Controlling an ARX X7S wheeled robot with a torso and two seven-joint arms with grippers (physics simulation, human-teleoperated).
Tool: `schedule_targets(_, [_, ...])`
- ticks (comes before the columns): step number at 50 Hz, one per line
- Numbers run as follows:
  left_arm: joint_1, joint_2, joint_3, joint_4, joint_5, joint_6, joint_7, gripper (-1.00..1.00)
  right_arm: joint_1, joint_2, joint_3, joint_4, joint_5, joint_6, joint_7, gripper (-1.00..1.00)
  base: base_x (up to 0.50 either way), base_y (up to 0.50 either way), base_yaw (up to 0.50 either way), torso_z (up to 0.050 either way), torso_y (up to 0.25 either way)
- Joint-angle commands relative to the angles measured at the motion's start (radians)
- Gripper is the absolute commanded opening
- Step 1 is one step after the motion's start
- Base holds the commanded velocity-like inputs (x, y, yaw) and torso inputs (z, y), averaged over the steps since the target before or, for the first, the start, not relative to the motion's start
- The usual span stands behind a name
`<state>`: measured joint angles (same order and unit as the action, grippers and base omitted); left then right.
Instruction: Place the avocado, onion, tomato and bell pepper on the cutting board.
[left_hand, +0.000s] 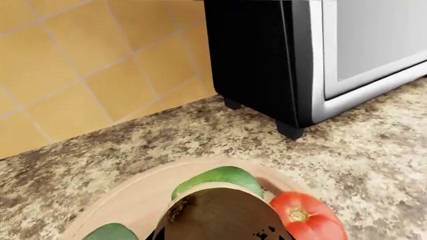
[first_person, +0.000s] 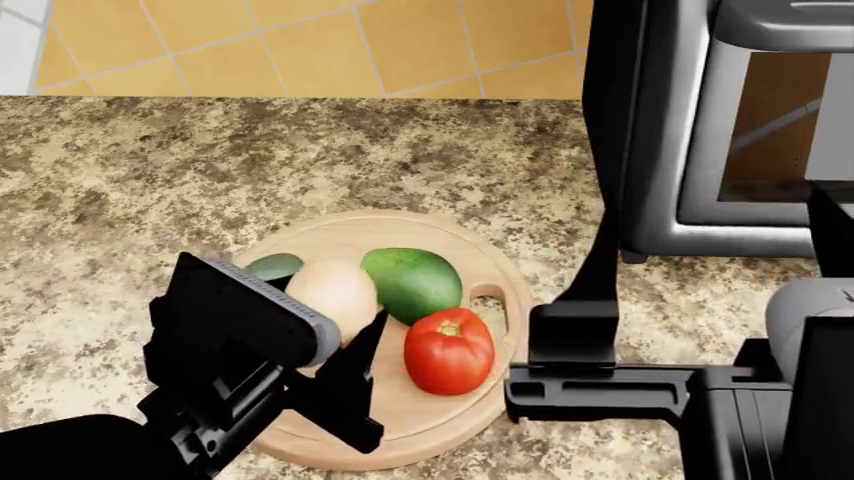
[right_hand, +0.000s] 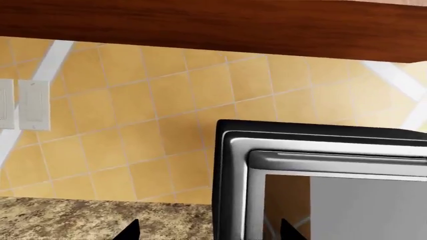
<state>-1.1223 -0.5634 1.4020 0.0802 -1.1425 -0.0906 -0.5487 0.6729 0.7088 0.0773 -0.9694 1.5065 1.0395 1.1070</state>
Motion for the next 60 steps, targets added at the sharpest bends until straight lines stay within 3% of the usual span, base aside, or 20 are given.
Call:
schedule_targets(1, [0.053, 0.006, 0.007, -0.032, -0.035, 0.044, -0.015, -1.00, -0.011, 0.012, 0.005, -0.006, 0.024, -0.010, 0.012, 1.00, 0.00, 0.00, 0.00, 0.000, 0.000])
schedule_targets(17, [0.105, 0.003, 0.011, -0.022, -0.046, 0.061, -0.026, -1.00, -0.015, 0.022, 0.002, -0.007, 0.042, -0.019, 0.020, 1.00, 0.00, 0.00, 0.00, 0.000, 0.000])
schedule_targets(18, [0.105, 0.002, 0.011, -0.023, -0.047, 0.060, -0.025, 1.00, -0.014, 0.022, 0.001, -0.007, 0.044, -0.019, 0.022, 1.00, 0.00, 0.00, 0.00, 0.000, 0.000])
schedule_targets(33, [0.093, -0.027, 0.001, 0.044, -0.050, 0.055, -0.043, 1.00, -0.008, 0.017, -0.011, -0.003, 0.035, -0.021, 0.022, 1.00, 0.00, 0.00, 0.00, 0.000, 0.000])
schedule_targets(41, [-0.038, -0.178, -0.088, 0.440, -0.076, 0.040, -0.213, 1.00, 0.012, 0.012, -0.026, 0.005, 0.031, -0.019, 0.022, 1.00, 0.00, 0.00, 0.00, 0.000, 0.001])
schedule_targets(49, [-0.140, -0.279, -0.168, 0.640, -0.119, 0.030, -0.325, 1.00, 0.028, 0.006, -0.036, 0.008, 0.019, -0.018, 0.016, 1.00, 0.00, 0.00, 0.00, 0.000, 0.000])
schedule_targets(54, [-0.134, -0.357, -0.201, 0.698, -0.116, 0.062, -0.371, 1.00, 0.017, -0.006, -0.040, 0.017, -0.031, -0.018, -0.021, 1.00, 0.00, 0.00, 0.00, 0.000, 0.000])
schedule_targets(60, [-0.031, -0.475, -0.219, 0.738, -0.057, 0.165, -0.428, 1.00, -0.007, -0.026, -0.052, 0.026, -0.108, -0.022, -0.071, 1.00, 0.00, 0.00, 0.00, 0.000, 0.000])
